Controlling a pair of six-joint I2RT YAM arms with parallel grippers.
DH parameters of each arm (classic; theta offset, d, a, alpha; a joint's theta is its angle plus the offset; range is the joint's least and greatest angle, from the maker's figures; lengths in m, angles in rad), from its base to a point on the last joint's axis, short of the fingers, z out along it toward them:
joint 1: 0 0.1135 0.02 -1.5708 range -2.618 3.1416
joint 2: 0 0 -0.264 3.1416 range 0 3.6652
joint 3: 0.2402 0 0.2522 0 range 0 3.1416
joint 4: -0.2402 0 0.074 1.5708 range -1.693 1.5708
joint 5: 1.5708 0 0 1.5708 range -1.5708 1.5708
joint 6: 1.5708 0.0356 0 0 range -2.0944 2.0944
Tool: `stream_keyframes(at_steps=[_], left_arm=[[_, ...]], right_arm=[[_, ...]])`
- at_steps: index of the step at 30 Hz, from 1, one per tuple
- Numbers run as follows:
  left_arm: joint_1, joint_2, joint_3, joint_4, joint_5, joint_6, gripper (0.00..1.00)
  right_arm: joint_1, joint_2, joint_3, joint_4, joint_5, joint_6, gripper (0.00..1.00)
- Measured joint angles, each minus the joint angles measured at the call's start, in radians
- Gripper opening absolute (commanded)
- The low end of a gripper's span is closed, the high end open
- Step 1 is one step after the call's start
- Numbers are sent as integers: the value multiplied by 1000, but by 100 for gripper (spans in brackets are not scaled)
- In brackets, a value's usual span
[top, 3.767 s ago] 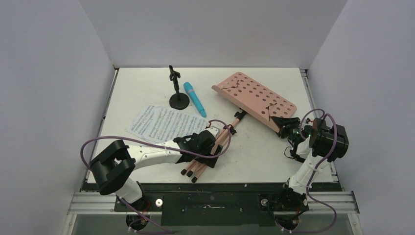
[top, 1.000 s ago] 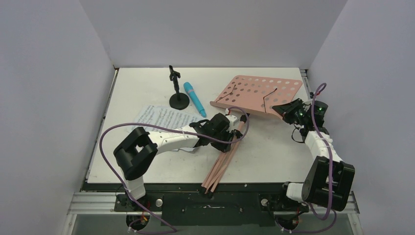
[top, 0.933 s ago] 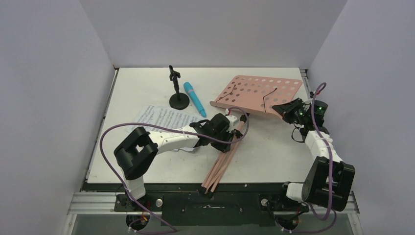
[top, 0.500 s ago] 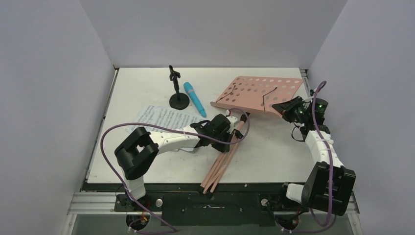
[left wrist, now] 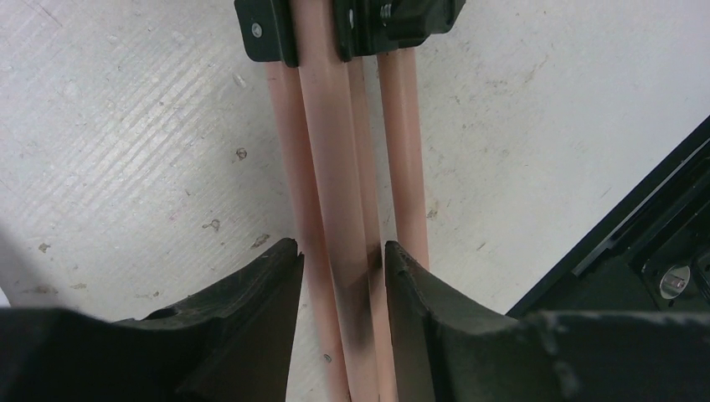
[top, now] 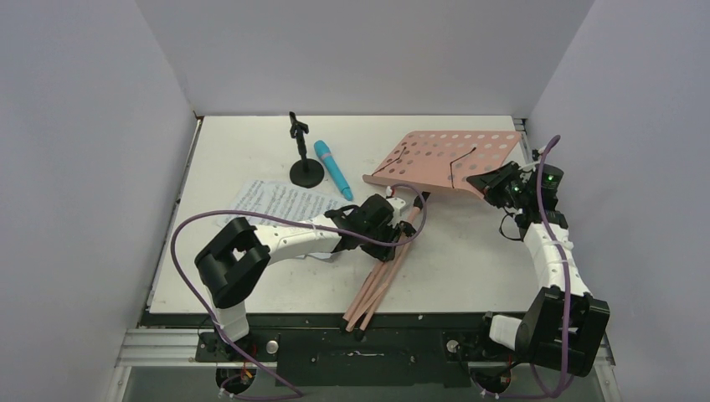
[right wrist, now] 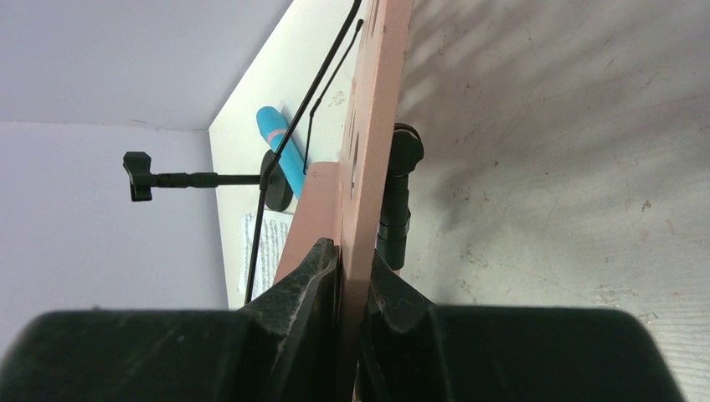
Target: Set up the instrument practice props
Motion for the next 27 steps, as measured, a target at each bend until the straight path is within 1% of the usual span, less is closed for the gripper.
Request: stream_keyframes(at_steps=[2, 4, 6, 10, 13, 16, 21, 27], left_arm=[[0, 0, 0, -1, -2, 0, 38], [0, 0, 0, 0, -2, 0, 35], [0, 0, 0, 0, -2, -2, 34], [0, -3, -3, 0, 0, -2, 47], [0, -16, -14, -1, -1, -5, 51], [0, -34, -23, -1, -3, -8, 51], [0, -74, -31, 0, -4, -10, 46], [0, -81, -39, 3, -1, -18, 46]], right_arm=[[0, 0, 4, -9, 3, 0, 5], [0, 0, 10, -16, 3, -2, 5], [1, 0, 14, -22, 3, -6, 5], [4, 0, 26, -39, 8, -14, 5], [6, -1, 30, -44, 10, -18, 5], [6, -1, 31, -48, 13, -18, 5], [7, -1, 33, -52, 15, -18, 5], [19, -8, 45, -62, 24, -19, 5]])
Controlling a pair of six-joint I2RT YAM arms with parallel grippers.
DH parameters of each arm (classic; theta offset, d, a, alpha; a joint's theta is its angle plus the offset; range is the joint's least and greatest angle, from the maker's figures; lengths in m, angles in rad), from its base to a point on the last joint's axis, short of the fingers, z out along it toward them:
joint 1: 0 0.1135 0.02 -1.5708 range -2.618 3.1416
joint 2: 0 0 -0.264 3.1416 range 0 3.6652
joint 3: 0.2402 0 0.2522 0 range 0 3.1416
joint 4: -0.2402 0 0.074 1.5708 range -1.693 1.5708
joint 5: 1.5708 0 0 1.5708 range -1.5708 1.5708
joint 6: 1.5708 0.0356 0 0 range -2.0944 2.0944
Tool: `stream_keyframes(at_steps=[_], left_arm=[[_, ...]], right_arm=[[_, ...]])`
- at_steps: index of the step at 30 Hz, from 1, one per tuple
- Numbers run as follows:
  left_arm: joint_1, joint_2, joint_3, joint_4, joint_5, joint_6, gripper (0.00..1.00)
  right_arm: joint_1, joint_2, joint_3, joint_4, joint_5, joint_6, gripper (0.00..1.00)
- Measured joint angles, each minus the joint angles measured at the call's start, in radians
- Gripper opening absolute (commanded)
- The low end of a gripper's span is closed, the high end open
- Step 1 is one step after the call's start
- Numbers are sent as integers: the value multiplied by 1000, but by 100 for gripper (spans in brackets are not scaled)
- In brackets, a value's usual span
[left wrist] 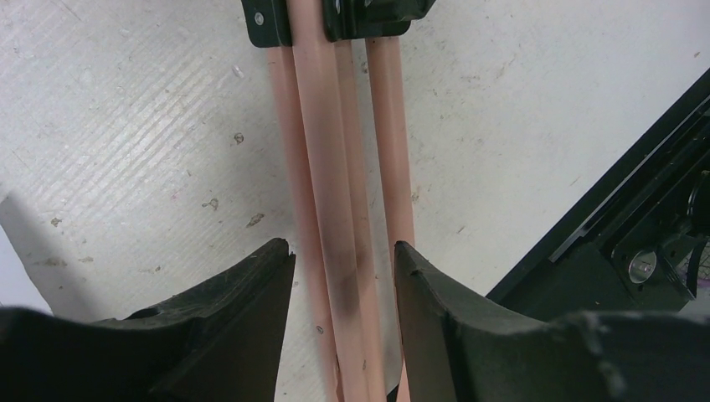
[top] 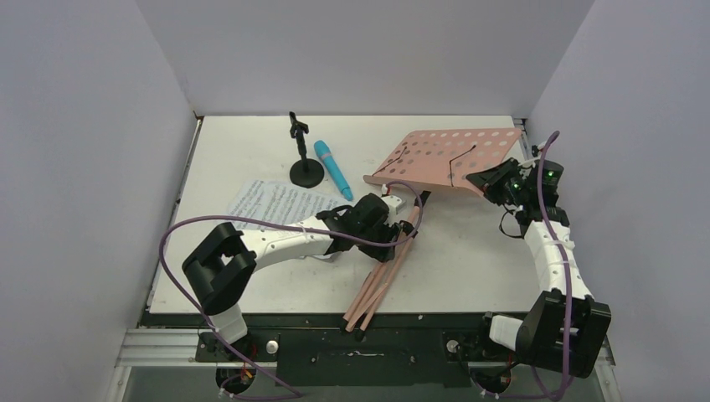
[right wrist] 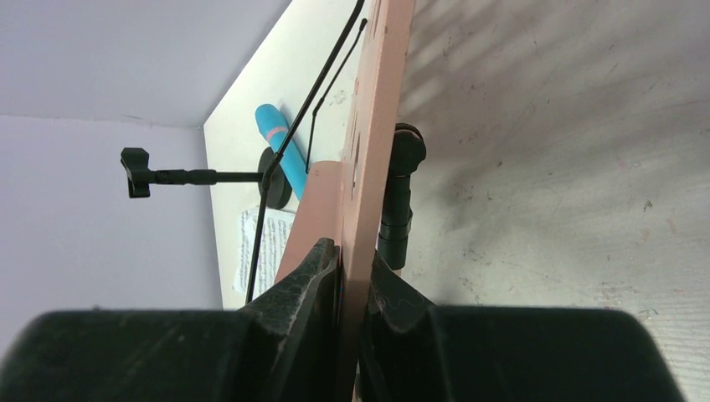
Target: Set up the instrument practice props
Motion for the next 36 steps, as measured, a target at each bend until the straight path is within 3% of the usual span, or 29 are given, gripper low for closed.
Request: stream_keyframes(at_steps=[15, 24, 36], left_arm=[[0, 25, -1, 5, 6, -5, 39], [-1, 31, 0, 20, 28, -11, 0], [1, 19, 0, 58, 41, -33, 0]], right_arm=[[10, -2, 37, -43, 9, -10, 5], [18, -2, 63, -71, 21, -21, 5], [36, -6, 172, -141, 34, -22, 5]])
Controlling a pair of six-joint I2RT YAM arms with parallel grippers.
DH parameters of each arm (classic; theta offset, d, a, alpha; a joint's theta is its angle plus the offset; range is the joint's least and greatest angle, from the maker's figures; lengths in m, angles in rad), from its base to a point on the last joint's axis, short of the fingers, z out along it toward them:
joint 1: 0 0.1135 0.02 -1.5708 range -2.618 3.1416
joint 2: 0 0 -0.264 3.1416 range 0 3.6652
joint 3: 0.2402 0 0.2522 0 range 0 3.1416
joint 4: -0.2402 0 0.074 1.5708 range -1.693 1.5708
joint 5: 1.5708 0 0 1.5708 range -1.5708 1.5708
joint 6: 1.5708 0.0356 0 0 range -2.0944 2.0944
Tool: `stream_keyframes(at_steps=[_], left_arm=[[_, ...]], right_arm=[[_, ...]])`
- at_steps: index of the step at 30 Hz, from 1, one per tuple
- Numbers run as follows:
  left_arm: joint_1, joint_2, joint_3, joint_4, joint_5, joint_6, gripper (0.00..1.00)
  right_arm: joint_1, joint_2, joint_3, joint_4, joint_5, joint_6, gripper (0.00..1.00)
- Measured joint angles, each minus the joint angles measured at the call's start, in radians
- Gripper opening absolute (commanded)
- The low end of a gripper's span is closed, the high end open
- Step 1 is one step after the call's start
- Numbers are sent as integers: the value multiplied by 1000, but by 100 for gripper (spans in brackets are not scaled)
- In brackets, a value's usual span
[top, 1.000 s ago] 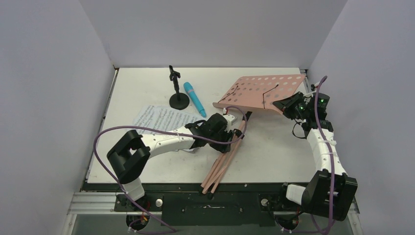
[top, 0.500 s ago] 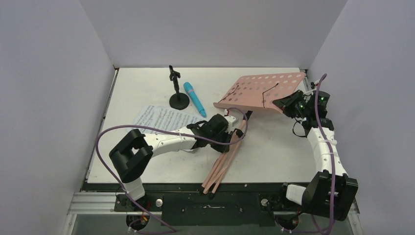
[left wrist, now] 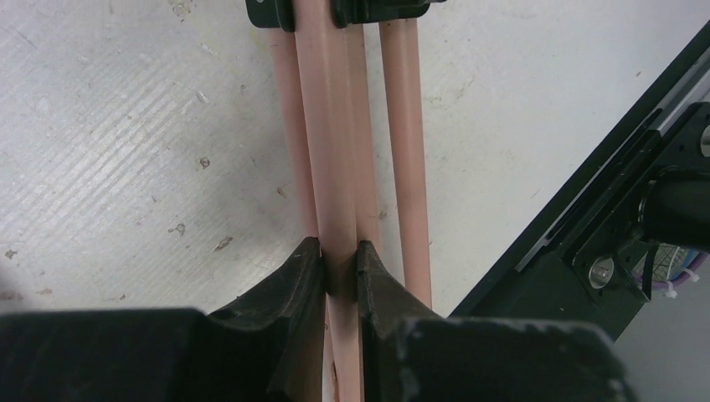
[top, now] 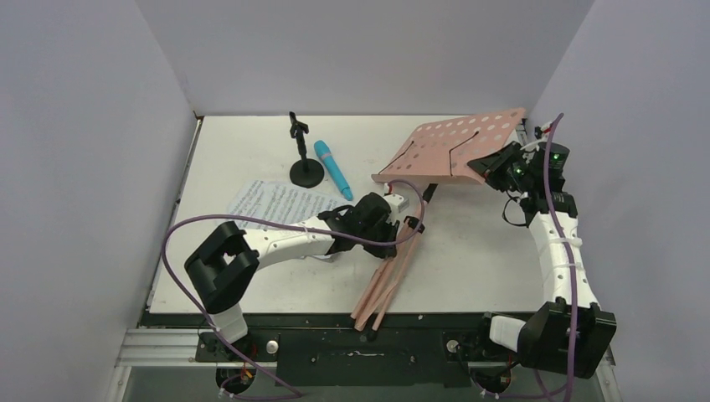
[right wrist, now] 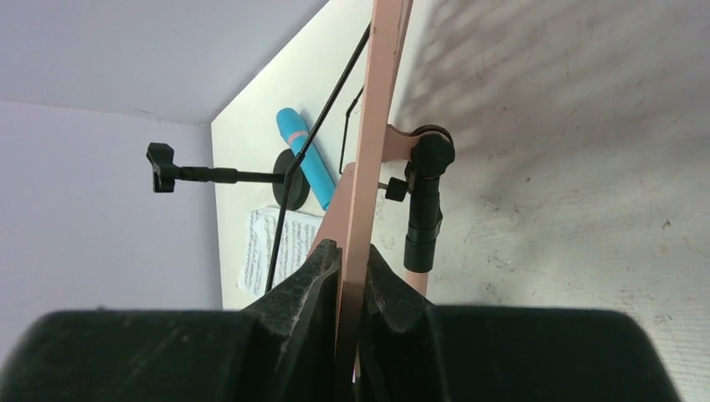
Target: Set up the instrument practice props
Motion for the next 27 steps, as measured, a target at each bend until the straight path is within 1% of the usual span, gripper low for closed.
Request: stream_keyframes(at_steps=[7, 12, 20, 24, 27], left_arm=[[18, -38, -5, 53, 16, -1, 0], [34, -100, -19, 101, 12, 0, 0], [50, -159, -36, 241, -50, 58, 0], [55, -170, -45, 340, -79, 134, 0], [56, -194, -79, 439, -110, 190, 0]], right_arm=[[24, -29, 127, -74, 21, 6, 5], [59, -44, 224, -79, 14, 25, 5], [111, -82, 340, -14, 0, 43, 5], [135, -107, 388, 29, -11, 41, 5], [149, -134, 405, 67, -25, 37, 5]])
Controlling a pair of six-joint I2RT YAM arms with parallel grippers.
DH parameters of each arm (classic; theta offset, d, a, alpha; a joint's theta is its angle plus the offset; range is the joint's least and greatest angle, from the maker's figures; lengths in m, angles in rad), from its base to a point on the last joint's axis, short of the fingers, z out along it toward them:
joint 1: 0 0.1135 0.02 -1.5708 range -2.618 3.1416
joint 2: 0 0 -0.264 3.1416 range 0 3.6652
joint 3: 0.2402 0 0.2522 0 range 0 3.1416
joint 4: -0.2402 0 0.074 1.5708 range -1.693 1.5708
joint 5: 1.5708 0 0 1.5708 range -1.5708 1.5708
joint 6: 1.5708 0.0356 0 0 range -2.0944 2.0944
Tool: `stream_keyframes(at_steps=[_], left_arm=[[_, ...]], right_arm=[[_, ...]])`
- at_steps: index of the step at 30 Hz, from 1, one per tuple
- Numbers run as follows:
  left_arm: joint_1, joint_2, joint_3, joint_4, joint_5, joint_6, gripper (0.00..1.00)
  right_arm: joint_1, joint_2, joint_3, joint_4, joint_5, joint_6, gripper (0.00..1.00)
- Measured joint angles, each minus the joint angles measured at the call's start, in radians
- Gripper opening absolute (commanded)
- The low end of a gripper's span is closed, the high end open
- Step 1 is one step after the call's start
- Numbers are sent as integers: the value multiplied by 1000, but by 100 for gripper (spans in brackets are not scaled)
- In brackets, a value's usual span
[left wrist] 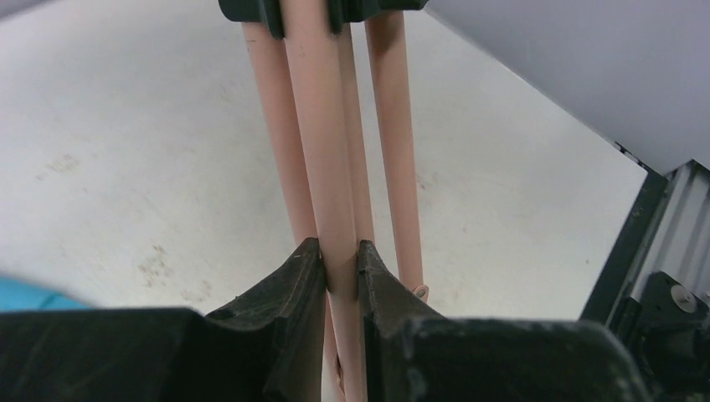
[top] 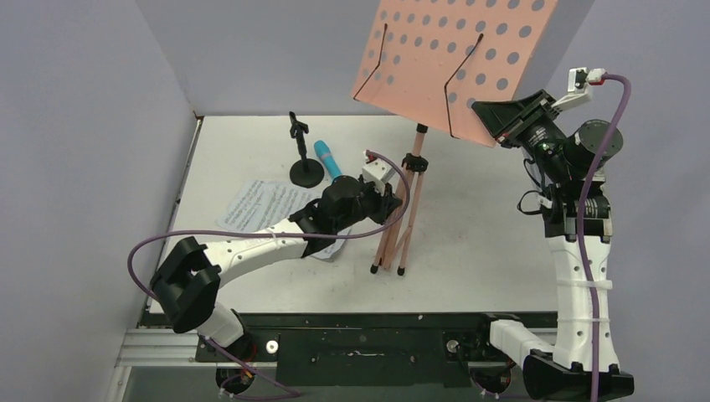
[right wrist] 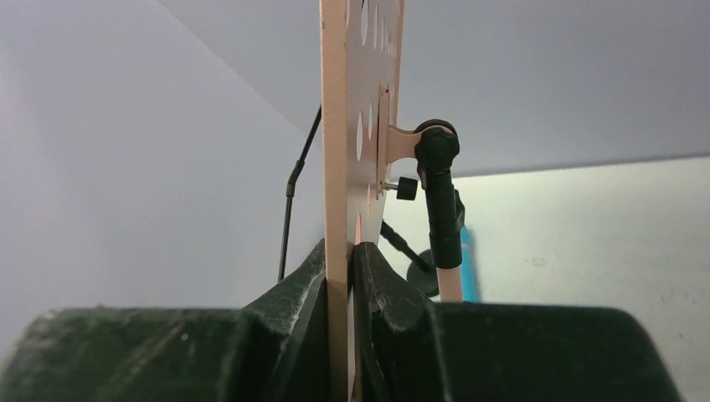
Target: Set up the instrument practice props
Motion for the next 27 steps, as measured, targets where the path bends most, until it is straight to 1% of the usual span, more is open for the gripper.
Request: stream_keyframes(at_steps=[5, 10, 16, 19, 22, 24, 27], left_arm=[[0, -42, -58, 161, -55, 88, 0], [-4, -43, -65, 262, -91, 175, 0], [-31, -43, -122, 432, -174, 279, 0], [-53, -39, -176, 533, -223, 323, 0], [-68, -21, -209, 586, -254, 356, 0], [-76, -9, -219, 607, -266, 369, 0], [-91, 8, -220, 616, -282, 389, 0]], right_arm=[[18, -51, 9, 79, -38, -3, 5], [28, -95, 8, 150, -75, -4, 5], [45, -186, -41, 204, -110, -14, 5], [51, -239, -85, 210, -126, -23, 5], [52, -286, -109, 178, -136, -46, 6], [51, -306, -119, 149, -137, -64, 8], [49, -320, -131, 134, -133, -78, 14]])
